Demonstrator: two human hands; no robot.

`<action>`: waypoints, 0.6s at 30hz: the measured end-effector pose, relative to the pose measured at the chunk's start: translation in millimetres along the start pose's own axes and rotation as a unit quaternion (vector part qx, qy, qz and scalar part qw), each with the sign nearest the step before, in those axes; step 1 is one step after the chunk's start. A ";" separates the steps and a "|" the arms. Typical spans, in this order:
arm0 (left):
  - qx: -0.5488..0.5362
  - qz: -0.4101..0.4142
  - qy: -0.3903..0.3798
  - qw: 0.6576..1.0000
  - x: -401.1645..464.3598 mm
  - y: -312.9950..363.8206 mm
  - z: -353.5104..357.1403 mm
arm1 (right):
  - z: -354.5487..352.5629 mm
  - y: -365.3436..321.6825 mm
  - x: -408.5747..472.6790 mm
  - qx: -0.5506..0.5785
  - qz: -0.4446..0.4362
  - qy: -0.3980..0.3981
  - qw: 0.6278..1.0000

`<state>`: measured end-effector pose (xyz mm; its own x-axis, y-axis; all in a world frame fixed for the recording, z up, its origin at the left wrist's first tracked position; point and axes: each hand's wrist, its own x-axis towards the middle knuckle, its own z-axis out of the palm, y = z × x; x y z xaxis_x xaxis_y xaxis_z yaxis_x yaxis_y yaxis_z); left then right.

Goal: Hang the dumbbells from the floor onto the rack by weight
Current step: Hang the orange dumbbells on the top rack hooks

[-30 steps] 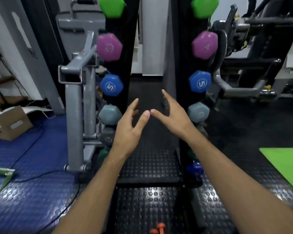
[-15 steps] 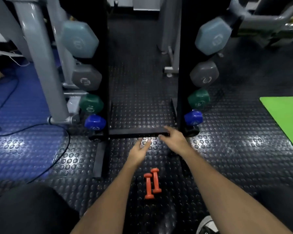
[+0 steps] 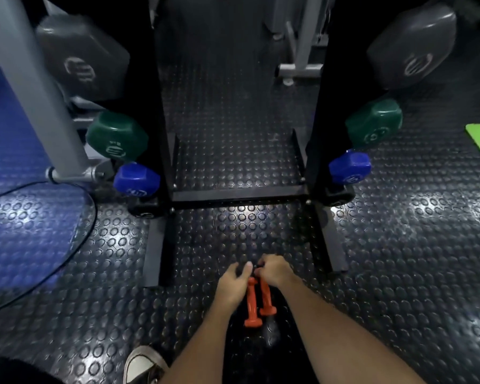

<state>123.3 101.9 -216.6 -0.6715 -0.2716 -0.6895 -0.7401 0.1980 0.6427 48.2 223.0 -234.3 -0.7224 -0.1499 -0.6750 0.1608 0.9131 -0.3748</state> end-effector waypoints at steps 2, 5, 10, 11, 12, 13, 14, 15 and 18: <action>0.009 -0.010 -0.006 1.000 5.8 -4.7 5.3 | 3.1 -2.1 5.5 -0.002 -0.006 0.003 1.000; 0.034 -0.013 -0.006 0.999 10.7 -9.0 9.6 | 6.6 -1.2 13.2 -0.006 0.002 0.013 1.000; 0.030 -0.014 0.002 0.999 12.3 -8.6 7.9 | -2.8 3.0 18.7 -0.028 0.013 -0.001 1.000; 0.022 -0.014 0.004 1.000 11.7 -4.9 6.8 | -7.2 3.7 19.9 -0.030 0.014 -0.005 0.999; 0.007 -0.016 0.004 1.000 12.0 -1.2 5.6 | -13.5 3.2 19.8 -0.031 0.013 -0.008 0.999; -0.006 -0.018 0.000 1.000 12.9 3.6 5.6 | -21.5 2.2 19.5 -0.031 0.011 -0.009 0.999; -0.011 -0.017 0.000 1.000 13.8 8.8 5.5 | -27.9 -0.6 18.5 -0.027 0.005 -0.007 1.000; -0.024 -0.016 0.001 1.000 13.5 15.8 4.8 | -34.6 -4.0 17.5 -0.024 -0.004 -0.004 1.000; -0.081 -0.021 -0.012 0.996 11.8 32.3 4.2 | -54.8 -18.8 6.0 -0.016 -0.037 0.004 0.999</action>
<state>91.4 109.1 -205.4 -0.6426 -0.2529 -0.7233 -0.7527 0.0317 0.6576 4.1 225.8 -196.5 -0.7371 -0.2146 -0.6408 0.0852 0.9112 -0.4032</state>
